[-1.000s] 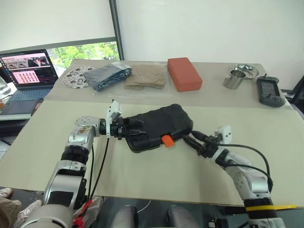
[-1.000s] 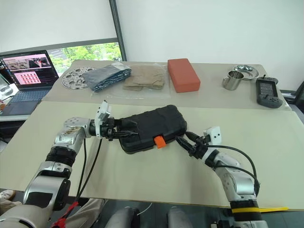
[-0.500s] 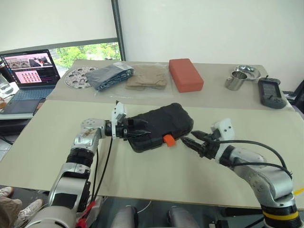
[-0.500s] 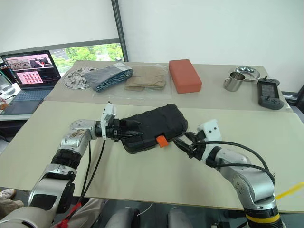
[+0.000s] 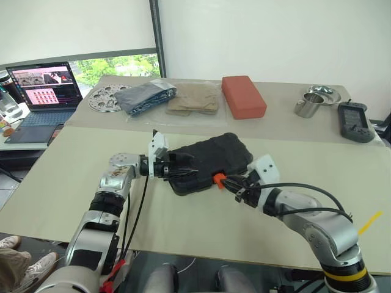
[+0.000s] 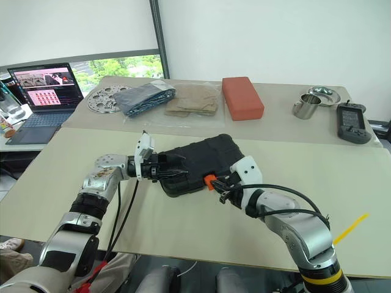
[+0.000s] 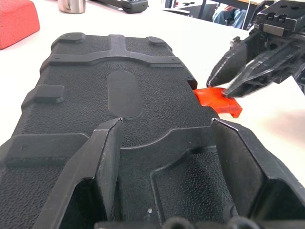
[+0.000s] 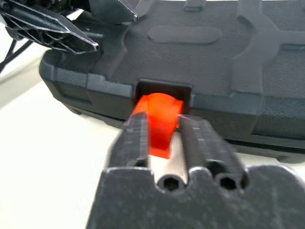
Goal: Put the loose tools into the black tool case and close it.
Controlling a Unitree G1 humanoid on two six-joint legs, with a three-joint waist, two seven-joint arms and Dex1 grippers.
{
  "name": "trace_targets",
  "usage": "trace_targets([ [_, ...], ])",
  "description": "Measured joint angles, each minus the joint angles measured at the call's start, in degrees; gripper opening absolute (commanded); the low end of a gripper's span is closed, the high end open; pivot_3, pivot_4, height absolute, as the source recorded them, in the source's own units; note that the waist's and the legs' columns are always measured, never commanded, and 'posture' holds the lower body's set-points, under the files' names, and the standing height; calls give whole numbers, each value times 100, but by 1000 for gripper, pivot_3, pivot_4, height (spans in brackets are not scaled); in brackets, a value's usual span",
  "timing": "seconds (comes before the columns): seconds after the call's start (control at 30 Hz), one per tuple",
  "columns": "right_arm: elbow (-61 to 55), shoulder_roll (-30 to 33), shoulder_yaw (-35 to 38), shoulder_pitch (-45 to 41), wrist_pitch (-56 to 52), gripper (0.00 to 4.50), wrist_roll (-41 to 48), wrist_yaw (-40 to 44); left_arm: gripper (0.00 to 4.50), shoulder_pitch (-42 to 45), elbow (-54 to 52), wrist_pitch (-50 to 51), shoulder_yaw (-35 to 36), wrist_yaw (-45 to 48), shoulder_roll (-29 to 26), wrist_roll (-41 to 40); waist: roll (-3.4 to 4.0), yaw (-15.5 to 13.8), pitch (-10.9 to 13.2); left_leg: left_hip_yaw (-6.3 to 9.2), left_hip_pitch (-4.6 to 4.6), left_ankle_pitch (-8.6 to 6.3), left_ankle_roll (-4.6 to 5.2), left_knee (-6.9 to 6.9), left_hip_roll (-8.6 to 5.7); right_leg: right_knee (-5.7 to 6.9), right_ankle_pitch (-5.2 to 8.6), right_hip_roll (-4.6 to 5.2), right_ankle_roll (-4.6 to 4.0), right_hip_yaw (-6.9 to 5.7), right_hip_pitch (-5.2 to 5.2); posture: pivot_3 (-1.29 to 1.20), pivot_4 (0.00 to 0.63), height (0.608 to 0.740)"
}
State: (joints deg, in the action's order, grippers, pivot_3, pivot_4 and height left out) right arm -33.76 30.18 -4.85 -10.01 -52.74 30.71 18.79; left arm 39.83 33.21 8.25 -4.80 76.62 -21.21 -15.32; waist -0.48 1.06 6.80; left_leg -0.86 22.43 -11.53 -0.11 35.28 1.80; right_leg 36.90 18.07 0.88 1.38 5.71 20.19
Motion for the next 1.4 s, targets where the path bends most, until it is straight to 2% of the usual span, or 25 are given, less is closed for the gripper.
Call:
trace_targets([
  [0.27, 7, 16, -374, 170, -80, 56, -59, 193, 3161, 3, 9, -48, -26, -7, 3, 0, 0, -7, 0, 1, 2, 0, 0, 0, 0, -4, 1, 0, 1, -1, 0, 0, 150, 740],
  [0.5, 86, -1, -382, 154, -80, 56, -249, 198, 3161, 3, 5, -49, -38, -19, 3, 0, 0, -11, 0, 2, 3, 0, 0, 0, 0, -7, 5, 0, 9, -2, 0, 0, 150, 740],
  [1.13, 402, -558, -490, -322, -42, 56, -512, 242, 3161, -5, -17, -47, -47, -104, 14, 0, 0, -12, 0, 6, 6, 0, 0, -1, 0, -9, 8, -1, 13, -3, 1, 0, 150, 740],
  [1.4, -50, -292, -291, -38, -305, 56, -471, 173, 3161, -6, 8, -91, -48, -110, 44, -1, -2, -30, -1, 12, 10, 0, 0, -2, 1, -14, 8, 0, 13, -4, 0, 0, 150, 740],
])
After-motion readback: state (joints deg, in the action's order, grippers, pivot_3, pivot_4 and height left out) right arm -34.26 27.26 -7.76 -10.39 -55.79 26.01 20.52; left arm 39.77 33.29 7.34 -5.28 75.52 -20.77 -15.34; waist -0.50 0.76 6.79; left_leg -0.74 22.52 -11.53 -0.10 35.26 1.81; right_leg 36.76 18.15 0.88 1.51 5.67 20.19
